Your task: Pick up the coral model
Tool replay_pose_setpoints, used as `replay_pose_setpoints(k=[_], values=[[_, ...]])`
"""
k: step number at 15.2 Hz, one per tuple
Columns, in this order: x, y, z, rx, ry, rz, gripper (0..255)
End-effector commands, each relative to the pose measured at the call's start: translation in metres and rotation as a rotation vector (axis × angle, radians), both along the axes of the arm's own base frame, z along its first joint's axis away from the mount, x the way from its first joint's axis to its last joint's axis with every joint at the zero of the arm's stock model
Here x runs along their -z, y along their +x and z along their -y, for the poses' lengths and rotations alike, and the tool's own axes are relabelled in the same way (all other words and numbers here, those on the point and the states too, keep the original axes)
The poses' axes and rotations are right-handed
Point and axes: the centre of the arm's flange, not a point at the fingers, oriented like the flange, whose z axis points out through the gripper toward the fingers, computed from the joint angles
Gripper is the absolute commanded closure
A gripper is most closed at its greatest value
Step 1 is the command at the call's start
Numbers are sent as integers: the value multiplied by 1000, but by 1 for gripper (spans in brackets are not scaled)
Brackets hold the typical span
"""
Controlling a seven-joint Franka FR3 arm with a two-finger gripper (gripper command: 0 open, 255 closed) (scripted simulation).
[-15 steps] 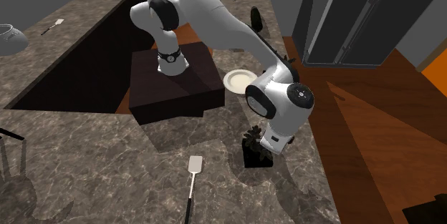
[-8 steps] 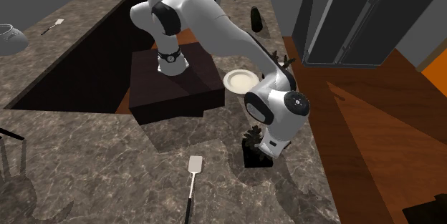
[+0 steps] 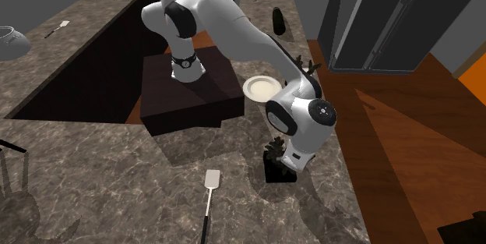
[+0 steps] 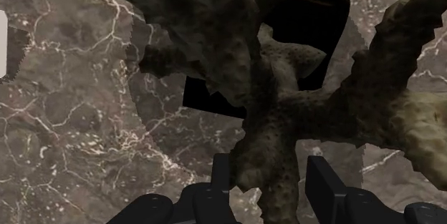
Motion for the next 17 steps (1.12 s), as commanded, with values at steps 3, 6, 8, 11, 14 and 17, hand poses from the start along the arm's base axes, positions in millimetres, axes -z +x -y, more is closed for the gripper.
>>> replay_pose_setpoints(k=[3, 6, 8, 11, 14, 17], values=[[-10, 1, -1, 0, 0, -2, 255], [-26, 1, -1, 0, 0, -2, 255], [-36, 1, -1, 0, 0, -2, 255], [-52, 1, -1, 0, 0, -2, 255], [-68, 1, -1, 0, 0, -2, 255], [-79, 1, -1, 0, 0, -2, 255]])
